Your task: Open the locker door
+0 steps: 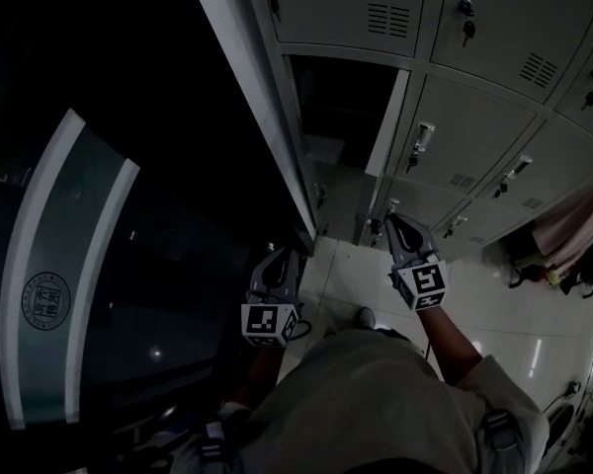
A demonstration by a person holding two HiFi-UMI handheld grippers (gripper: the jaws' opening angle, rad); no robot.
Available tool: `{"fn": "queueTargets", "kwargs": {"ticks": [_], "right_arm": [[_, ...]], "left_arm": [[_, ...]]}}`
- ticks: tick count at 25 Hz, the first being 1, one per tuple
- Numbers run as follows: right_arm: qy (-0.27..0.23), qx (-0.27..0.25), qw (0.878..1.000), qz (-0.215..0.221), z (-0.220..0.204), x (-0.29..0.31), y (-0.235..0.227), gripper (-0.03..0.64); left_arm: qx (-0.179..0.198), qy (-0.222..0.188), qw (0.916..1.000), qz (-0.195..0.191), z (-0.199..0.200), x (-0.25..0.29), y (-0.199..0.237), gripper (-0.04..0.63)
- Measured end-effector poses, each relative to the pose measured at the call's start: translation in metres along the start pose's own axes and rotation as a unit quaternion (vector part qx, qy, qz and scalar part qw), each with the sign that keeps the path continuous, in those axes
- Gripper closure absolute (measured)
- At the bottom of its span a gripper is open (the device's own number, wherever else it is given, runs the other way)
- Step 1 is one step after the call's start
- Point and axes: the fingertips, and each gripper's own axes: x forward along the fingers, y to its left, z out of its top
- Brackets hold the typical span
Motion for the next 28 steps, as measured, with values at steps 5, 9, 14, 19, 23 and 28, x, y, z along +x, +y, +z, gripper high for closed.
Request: {"fn": "queueTargets", "kwargs": {"ticks": [5,9,14,19,23,28], "right_arm": [[-0.012,0.013,0.999,-0.037,0.015,-0.029,0.000,0.601],[-0.035,0.015,0.998,-0.040,0.040,-0.054,0.019,0.604],[-0.012,0.027,0.998,-0.049,0.035,-0.085,0.045,0.609],[0.043,-0.015,0.996,-0.073,0.000,-0.113,0.050,0.609],[0.023,-0.006,0.997,-0.069,0.000,-0.128,0.054,0.609],[0.015,-0.008,0.998,-0.056,0.002,-0.148,0.060,0.609]], "left_arm": [[0.006,0.000,0.9999,-0.009,-0.006,-0.011,-0.003,0.548],[0.004,0.009,0.9999,-0.004,-0.003,-0.027,-0.008,0.548],[-0.007,0.035,0.9992,-0.017,-0.014,-0.050,-0.018,0.548],[0.003,0.102,0.9942,-0.032,-0.041,-0.061,-0.033,0.548],[0.037,0.036,0.9981,-0.033,-0.031,-0.066,-0.035,0.548],[0.046,0.033,0.9983,-0.018,-0.029,-0.087,-0.046,0.548]]}}
